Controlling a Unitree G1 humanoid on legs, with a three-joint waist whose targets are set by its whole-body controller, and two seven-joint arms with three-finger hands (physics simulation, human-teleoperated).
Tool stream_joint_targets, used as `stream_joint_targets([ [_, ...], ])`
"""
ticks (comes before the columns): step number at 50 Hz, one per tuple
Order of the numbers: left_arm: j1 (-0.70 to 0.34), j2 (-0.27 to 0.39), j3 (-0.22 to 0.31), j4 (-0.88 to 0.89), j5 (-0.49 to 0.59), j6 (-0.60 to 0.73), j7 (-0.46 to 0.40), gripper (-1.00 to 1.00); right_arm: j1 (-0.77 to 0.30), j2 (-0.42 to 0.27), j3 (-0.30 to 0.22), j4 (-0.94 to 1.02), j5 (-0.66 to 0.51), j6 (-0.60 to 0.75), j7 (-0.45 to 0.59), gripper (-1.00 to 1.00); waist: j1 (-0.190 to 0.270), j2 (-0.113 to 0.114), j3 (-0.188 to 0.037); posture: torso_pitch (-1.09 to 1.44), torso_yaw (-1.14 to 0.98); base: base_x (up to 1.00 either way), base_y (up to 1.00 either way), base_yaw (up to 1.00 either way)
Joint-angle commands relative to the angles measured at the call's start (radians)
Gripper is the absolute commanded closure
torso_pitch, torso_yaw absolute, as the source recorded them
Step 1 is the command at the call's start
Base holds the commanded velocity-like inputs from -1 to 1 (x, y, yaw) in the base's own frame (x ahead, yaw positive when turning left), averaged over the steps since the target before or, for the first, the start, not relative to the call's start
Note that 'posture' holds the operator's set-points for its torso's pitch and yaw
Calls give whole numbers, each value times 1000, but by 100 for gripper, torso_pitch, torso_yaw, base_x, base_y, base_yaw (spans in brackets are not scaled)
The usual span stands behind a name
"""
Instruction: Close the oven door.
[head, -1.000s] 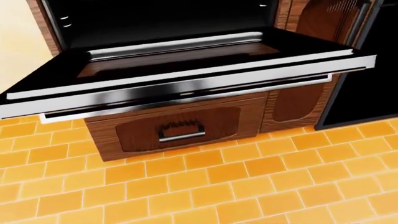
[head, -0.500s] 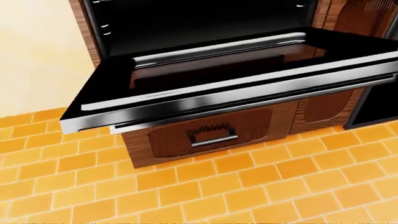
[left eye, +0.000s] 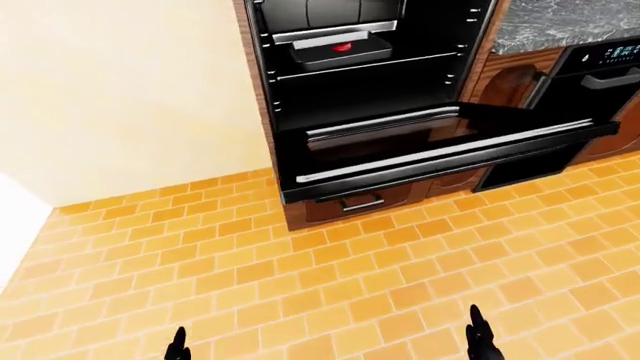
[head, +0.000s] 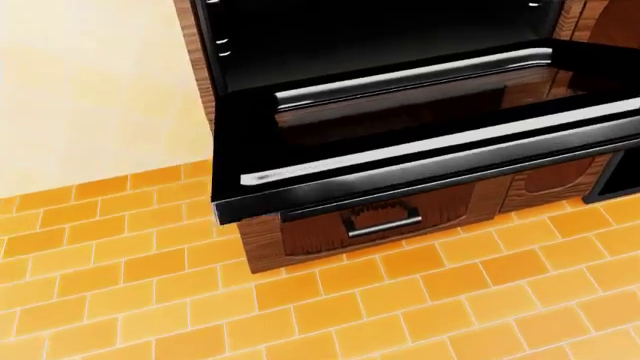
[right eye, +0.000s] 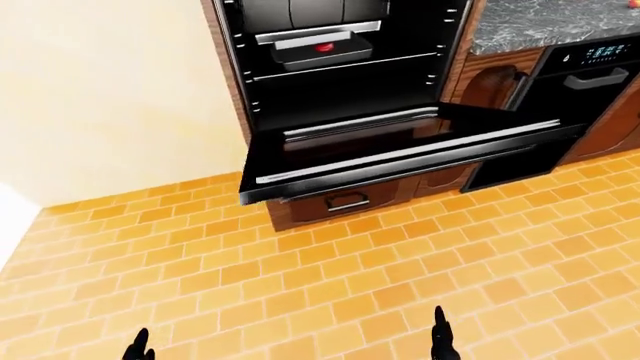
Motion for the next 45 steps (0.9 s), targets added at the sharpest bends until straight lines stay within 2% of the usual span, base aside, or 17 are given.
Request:
stream_joint_targets([
  [1, -2, 2, 1, -16, -5, -29, 1, -100, -3, -20, -5, -18, 1, -28, 2, -100, -1, 4, -9, 0, 0, 0, 51, 0],
  [11, -2, 3, 2, -16, -7, -29, -1, -100, -5, -21, -6, -18, 3, -27, 3, -100, -6, -93, 7, 0, 0, 0, 50, 0],
  [15, -1, 3, 2, -16, -7, -30, -2, -100, -3, -21, -6, -18, 3, -29, 3, -100, -11, -150, 0, 0, 0, 0, 50, 0],
  [16, -1, 3, 2, -16, -7, -30, -2, -100, -4, -21, -6, -18, 2, -29, 2, -100, -24, -111, -2, 0, 0, 0, 50, 0],
  [17, -1, 3, 2, -15, -7, -30, -2, -100, -4, -21, -6, -18, 2, -29, 2, -100, -19, -127, -4, 0, 0, 0, 51, 0],
  [19, -1, 3, 3, -16, -8, -31, -2, -100, -4, -21, -5, -17, 1, -28, 1, -100, -25, -129, -12, 0, 0, 0, 50, 0],
  [21, -2, 4, 3, -15, -8, -31, -2, -100, -4, -20, -5, -17, 1, -28, 1, -100, -22, -115, -9, 0, 0, 0, 50, 0],
  [22, -2, 4, 3, -15, -7, -31, -2, -100, -5, -20, -5, -17, 0, -28, 0, -100, -22, -101, -5, 0, 0, 0, 49, 0],
  [25, -2, 3, 2, -15, -7, -31, -2, -100, -3, -19, -5, -17, -1, -29, -2, -100, -21, -46, -1, 0, 0, 0, 50, 0],
  [26, -1, 3, 2, -15, -7, -31, -2, -100, -3, -19, -5, -18, -1, -29, -2, -100, -18, -16, -6, 0, 0, 0, 49, 0],
  [27, -1, 3, 2, -15, -7, -31, -2, -100, -3, -19, -4, -18, -1, -29, -2, -100, -13, 36, -21, 0, 0, 0, 50, 0],
  [28, -1, 3, 2, -15, -7, -31, -2, -100, -4, -19, -4, -18, -1, -29, -3, -100, -7, 21, -26, 0, 0, 0, 50, 0],
  [30, -1, 3, 2, -15, -7, -30, -1, -100, -3, -18, -3, -18, -2, -29, -3, -100, 1, 0, -1, 0, 0, 0, 50, 0],
  [40, -2, 2, 4, -16, -12, -30, -6, -100, -2, -17, -2, -18, -1, -31, -4, -100, -8, -96, 5, 0, 0, 0, 50, 0],
  [43, -2, 3, 5, -15, -13, -29, -8, -100, -2, -17, -2, -18, 0, -31, -3, -100, -11, -141, 0, 0, 0, 0, 50, 0],
  [44, -2, 3, 5, -15, -13, -29, -9, -100, -2, -17, -2, -18, 0, -31, -2, -100, -12, -148, -1, 0, 0, 0, 50, 0],
  [45, -2, 3, 4, -15, -13, -30, -8, -100, -1, -18, -2, -18, 1, -31, -2, -100, -25, -108, -1, 0, 0, 0, 51, 0],
])
